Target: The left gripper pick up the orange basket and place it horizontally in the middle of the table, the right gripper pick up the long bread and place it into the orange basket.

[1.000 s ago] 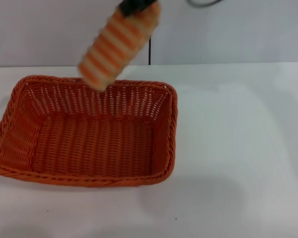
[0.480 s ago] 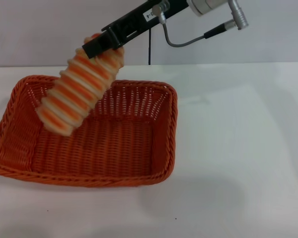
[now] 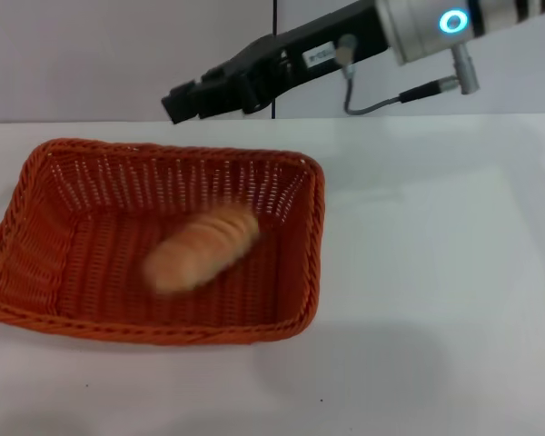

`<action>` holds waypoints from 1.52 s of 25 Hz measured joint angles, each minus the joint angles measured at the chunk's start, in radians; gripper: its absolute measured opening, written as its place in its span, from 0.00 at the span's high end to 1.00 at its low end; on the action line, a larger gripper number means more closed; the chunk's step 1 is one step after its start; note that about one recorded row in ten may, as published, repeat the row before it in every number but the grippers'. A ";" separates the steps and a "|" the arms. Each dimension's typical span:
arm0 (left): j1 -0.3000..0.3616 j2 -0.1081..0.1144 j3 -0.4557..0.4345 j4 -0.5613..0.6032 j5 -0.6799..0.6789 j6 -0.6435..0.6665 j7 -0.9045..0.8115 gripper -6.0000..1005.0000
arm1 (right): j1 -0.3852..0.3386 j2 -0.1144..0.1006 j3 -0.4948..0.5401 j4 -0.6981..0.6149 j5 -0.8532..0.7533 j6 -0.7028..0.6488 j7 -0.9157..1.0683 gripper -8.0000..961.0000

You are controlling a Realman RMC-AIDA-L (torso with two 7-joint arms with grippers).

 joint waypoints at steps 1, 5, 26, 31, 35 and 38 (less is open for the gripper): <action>0.000 0.000 0.000 0.000 0.000 0.000 0.000 0.19 | 0.000 0.000 0.000 0.000 0.000 0.000 0.000 0.94; -0.005 0.001 0.000 -0.002 0.001 -0.002 0.000 0.19 | -0.069 -0.009 0.045 -0.045 -0.009 -0.002 -0.001 0.83; 0.090 0.001 -0.152 -0.090 -0.007 -0.017 0.211 0.19 | -0.736 0.005 0.185 0.118 0.731 0.164 -1.115 0.29; 0.109 0.002 -0.170 -0.162 -0.007 -0.017 0.306 0.19 | -0.699 0.005 0.227 0.471 1.004 0.026 -1.479 0.29; 0.119 0.002 -0.193 -0.206 -0.008 -0.015 0.348 0.19 | -0.673 0.005 0.231 0.619 1.128 -0.010 -1.595 0.29; 0.121 0.000 -0.215 -0.248 -0.006 0.002 0.371 0.19 | -0.672 0.005 0.235 0.625 1.141 -0.025 -1.596 0.29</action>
